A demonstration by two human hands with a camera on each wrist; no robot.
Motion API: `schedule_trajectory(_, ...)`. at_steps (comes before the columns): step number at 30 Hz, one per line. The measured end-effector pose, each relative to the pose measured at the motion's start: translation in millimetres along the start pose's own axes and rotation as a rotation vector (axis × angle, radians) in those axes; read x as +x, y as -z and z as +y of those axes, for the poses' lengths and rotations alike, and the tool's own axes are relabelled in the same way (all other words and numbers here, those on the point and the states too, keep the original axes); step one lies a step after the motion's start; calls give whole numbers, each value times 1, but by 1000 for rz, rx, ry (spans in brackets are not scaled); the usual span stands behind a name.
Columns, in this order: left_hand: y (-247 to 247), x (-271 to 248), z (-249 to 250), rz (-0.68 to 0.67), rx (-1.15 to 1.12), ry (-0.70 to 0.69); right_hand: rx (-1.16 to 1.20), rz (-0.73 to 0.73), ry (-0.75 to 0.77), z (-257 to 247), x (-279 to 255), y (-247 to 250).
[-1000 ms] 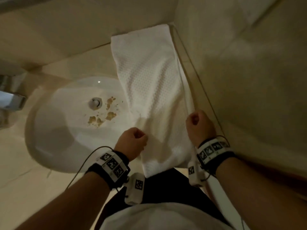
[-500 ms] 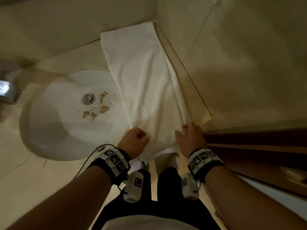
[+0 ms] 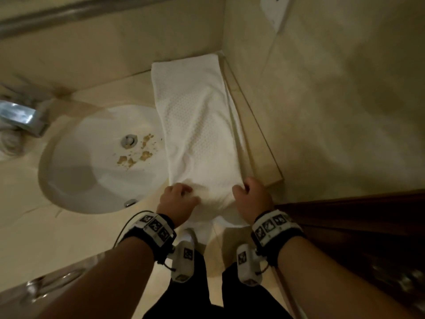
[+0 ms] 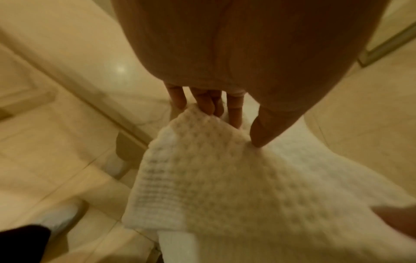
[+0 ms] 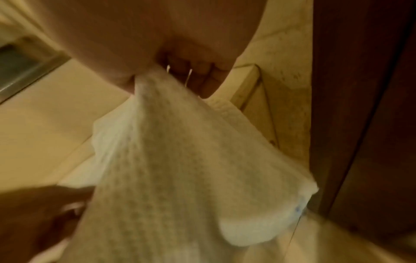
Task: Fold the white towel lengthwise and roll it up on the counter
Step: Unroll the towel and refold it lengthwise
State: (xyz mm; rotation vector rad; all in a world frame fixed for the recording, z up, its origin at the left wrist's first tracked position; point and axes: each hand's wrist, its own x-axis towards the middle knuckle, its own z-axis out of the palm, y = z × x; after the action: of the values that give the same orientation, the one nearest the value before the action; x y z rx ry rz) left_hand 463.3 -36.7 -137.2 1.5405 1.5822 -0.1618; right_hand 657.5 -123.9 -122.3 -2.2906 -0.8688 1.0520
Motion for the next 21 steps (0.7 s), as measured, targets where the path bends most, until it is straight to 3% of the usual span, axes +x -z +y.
schedule_trajectory(3, -13, -4, 2, 13, 90, 15, -33, 42, 44, 19, -10, 6)
schedule_trajectory(5, -22, -10, 5, 121, 148, 10, -24, 63, -65, 39, -4, 4)
schedule_trajectory(9, -33, -20, -4, 328, -88, 153, 72, 54, -185, 58, 8, 2)
schedule_trajectory(11, -39, -23, -16, 300, -202, 207, 99, 77, -139, 58, 6, 0)
schedule_trajectory(15, -43, -26, -29, 208, -44, 117, 142, 322, 65, 49, -5, 0)
schedule_trajectory(18, -40, -21, -25, 139, -3, 125, 62, 418, -98, 53, 3, -1)
schedule_trajectory(21, -41, -21, -21, 127, -45, 81, 131, 270, -311, 54, 10, 0)
